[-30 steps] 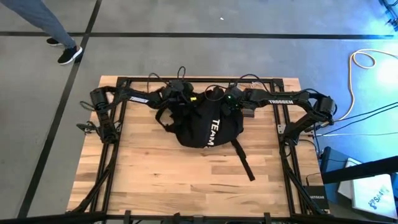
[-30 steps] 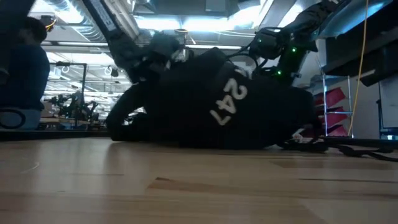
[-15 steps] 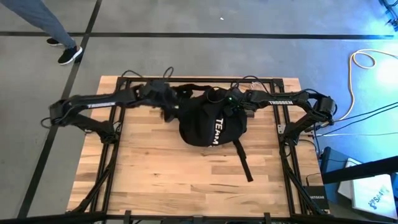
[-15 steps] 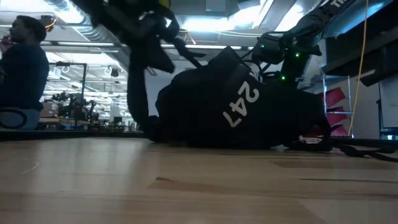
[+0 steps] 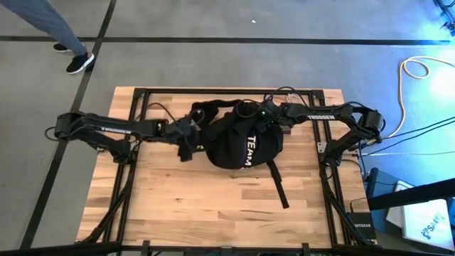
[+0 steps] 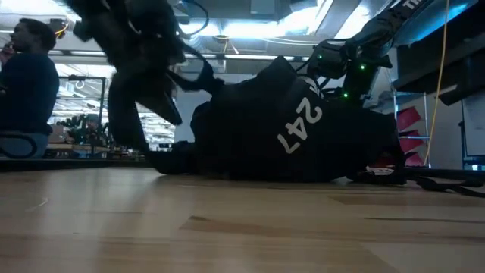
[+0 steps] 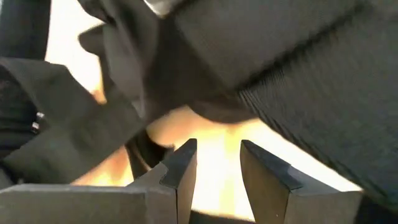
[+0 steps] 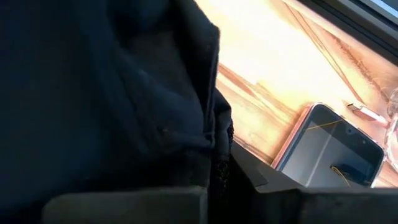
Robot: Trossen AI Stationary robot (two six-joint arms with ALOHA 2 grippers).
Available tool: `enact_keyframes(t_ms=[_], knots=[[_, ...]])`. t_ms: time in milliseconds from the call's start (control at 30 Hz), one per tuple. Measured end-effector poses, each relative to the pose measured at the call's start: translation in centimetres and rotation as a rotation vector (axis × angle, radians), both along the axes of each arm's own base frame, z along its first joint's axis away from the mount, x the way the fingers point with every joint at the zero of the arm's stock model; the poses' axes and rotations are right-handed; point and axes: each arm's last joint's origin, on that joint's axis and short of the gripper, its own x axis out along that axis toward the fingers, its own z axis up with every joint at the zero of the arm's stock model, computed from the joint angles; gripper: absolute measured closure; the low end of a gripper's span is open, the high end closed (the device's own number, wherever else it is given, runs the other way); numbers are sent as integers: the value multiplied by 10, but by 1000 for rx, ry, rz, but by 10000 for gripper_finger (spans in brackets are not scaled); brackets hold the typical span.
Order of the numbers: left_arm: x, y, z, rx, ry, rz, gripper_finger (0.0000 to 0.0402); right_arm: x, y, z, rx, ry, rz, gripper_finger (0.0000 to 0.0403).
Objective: Unpack backpack
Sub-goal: Open the black backpack
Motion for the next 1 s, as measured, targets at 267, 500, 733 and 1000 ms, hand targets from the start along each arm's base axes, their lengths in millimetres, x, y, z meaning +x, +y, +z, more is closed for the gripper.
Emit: enact_keyframes(t_ms=[267,500,733,1000], knots=[[12,-6,-46,66,-141,-45,295,2,2,0,41,3,136,371],[28,-10,-80,34,-141,-35,277,12,10,3,27,-25,273,278],[34,-19,-96,-22,-151,-15,266,34,23,39,-51,31,447,122],[36,-21,-93,-41,-186,-2,266,44,34,100,-165,171,432,8]])
